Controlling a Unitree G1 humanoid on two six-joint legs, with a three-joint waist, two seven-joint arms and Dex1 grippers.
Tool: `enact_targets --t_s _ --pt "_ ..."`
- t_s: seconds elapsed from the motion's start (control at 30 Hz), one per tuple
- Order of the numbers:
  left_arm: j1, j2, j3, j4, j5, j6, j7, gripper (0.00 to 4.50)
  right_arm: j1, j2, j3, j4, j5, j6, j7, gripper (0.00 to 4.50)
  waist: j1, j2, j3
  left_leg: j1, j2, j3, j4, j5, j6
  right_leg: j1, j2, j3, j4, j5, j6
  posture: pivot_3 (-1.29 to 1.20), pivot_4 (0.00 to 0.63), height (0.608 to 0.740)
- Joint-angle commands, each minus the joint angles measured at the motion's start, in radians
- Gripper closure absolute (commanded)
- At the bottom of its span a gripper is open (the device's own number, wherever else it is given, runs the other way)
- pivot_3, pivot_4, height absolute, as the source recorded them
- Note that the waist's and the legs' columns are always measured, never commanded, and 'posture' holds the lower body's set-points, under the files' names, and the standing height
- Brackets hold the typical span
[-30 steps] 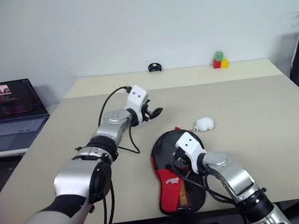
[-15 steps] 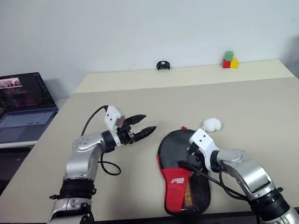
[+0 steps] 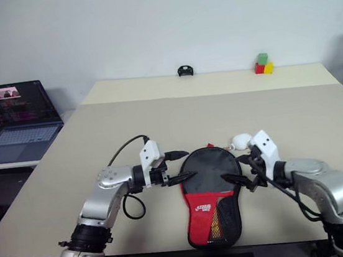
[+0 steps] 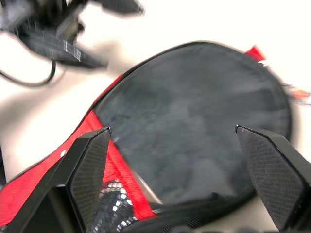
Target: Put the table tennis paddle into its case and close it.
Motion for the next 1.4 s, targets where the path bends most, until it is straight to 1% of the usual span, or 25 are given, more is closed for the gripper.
enact_targets --t_s 0.03,0.1,0.2,0.37,0.47,0.53,0.67,0.87,0.97,1.23,1.4 --pt "-0.028 -0.027 -0.054 0.059 0.003 -0.038 -0.039 0.89 -0.013 -0.063 -0.085 -0.026 0.053 0.003 0.021 0.00 0.000 0.001 0.001 0.000 0.000 0.000 0.000 0.000 0.000 0.000 0.000 0.000 0.000 0.000 0.000 0.00 0.150 0.740" --pt "-0.066 -0.066 -0.086 0.158 0.024 -0.078 -0.047 0.89 -0.029 -0.087 -0.108 0.004 0.054 -0.009 0.009 0.00 0.001 0.001 0.001 0.000 0.000 0.000 0.000 0.000 0.000 0.000 0.000 0.000 0.000 0.000 0.000 0.00 0.150 0.740" --pt "-0.115 -0.108 -0.103 0.275 0.040 -0.127 -0.052 0.89 -0.046 -0.092 -0.113 0.027 0.054 -0.022 -0.005 0.00 0.001 0.000 0.002 0.000 0.000 0.000 0.001 0.000 0.000 0.000 0.000 -0.001 0.001 0.000 0.000 0.00 0.150 0.740" --pt "-0.167 -0.137 -0.124 0.426 0.076 -0.201 -0.059 0.89 -0.080 -0.084 -0.104 0.076 0.028 -0.058 -0.041 0.00 -0.005 0.000 0.002 0.000 0.000 0.001 0.000 0.000 0.001 0.000 0.001 0.000 0.001 0.000 0.000 0.00 0.150 0.740" --pt "-0.175 -0.146 -0.135 0.482 0.094 -0.228 -0.061 0.89 -0.120 -0.086 -0.083 0.129 0.004 -0.093 -0.057 0.00 -0.004 0.000 0.002 0.000 0.000 0.001 0.001 0.000 0.001 0.000 0.001 0.000 0.001 0.000 0.000 0.00 0.150 0.740" --pt "-0.171 -0.149 -0.140 0.496 0.105 -0.245 -0.063 0.89 -0.172 -0.077 -0.066 0.195 -0.019 -0.124 -0.070 0.00 -0.003 0.000 0.002 0.001 0.000 0.001 0.001 0.000 0.001 0.001 0.001 0.000 0.001 0.000 0.000 0.00 0.150 0.740" --pt "-0.157 -0.156 -0.146 0.495 0.112 -0.255 -0.066 0.89 -0.296 -0.043 -0.018 0.398 -0.093 -0.222 -0.093 0.00 -0.004 0.001 0.001 0.002 0.000 0.002 0.001 0.000 0.001 0.001 0.001 0.000 0.002 0.000 0.000 0.00 0.150 0.740" --pt "-0.141 -0.164 -0.148 0.466 0.111 -0.244 -0.069 0.89 -0.412 0.002 0.033 0.655 -0.168 -0.341 -0.074 0.00 -0.001 0.001 0.001 0.001 0.000 0.001 0.001 0.000 0.001 0.001 0.000 0.000 0.001 0.000 0.000 0.00 0.150 0.740" --pt "-0.132 -0.159 -0.147 0.445 0.109 -0.234 -0.070 0.89 -0.482 0.041 0.070 0.834 -0.229 -0.416 -0.082 0.00 -0.004 0.001 0.001 0.001 0.000 0.003 0.001 0.000 0.001 0.000 0.000 0.001 0.001 0.000 0.000 0.00 0.150 0.740" --pt "-0.120 -0.150 -0.147 0.418 0.111 -0.214 -0.072 0.89 -0.578 0.136 0.096 1.160 -0.313 -0.575 -0.076 0.00 -0.006 0.001 0.001 0.001 0.000 0.003 0.001 0.000 0.000 0.000 0.000 0.001 0.001 0.000 0.000 0.00 0.150 0.740" --pt "-0.135 -0.143 -0.156 0.432 0.132 -0.211 -0.063 0.89 -0.593 0.157 0.100 1.239 -0.344 -0.616 -0.063 0.00 -0.007 0.002 0.001 0.001 0.000 0.003 0.001 0.000 0.000 0.000 0.000 0.001 0.001 0.000 0.000 0.00 0.150 0.740"
